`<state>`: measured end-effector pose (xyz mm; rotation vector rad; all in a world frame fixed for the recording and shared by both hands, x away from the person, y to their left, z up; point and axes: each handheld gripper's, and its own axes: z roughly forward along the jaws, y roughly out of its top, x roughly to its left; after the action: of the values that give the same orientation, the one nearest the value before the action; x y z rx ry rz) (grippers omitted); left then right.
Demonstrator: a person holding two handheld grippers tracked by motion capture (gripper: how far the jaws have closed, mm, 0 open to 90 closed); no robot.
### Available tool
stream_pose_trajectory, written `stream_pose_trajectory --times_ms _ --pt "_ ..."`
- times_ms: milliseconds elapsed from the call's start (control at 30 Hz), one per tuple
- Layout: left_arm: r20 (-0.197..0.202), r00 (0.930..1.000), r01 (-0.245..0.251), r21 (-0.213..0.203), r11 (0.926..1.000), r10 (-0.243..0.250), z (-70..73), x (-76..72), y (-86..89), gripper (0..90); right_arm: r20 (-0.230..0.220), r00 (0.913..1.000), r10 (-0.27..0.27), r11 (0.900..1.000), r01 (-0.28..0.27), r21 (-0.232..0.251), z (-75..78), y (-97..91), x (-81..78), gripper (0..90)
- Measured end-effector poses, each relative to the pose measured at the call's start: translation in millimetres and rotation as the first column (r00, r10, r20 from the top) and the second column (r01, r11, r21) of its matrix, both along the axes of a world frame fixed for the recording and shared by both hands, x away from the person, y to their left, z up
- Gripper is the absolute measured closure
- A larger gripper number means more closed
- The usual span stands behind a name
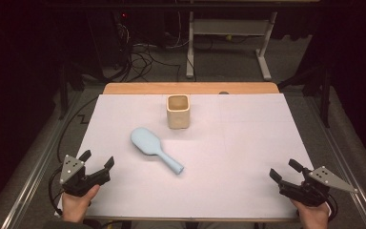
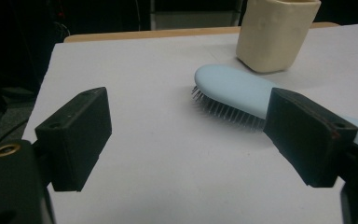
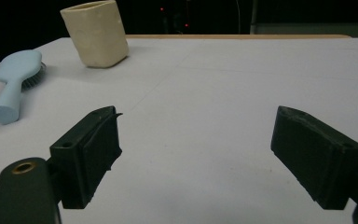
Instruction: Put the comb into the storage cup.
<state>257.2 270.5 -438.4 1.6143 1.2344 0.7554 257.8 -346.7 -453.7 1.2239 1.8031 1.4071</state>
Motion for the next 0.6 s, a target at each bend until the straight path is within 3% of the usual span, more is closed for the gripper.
stream_pose_trajectory --times_ms 133,600 --pt "-0.012 0.9999 0.005 0.014 0.9999 -0.005 0.2 0.5 -2.8 16.0 -0.003 1.0 0.0 1.0 0.0 0.002 -0.4 -0.3 0.4 16.2" --pt "0.003 0.9996 0.027 0.047 0.9985 -0.028 11.0 1.7 -8.0 16.3 -0.005 1.0 -0.004 1.0 0.004 0.006 -0.4 0.9 2.3 16.2"
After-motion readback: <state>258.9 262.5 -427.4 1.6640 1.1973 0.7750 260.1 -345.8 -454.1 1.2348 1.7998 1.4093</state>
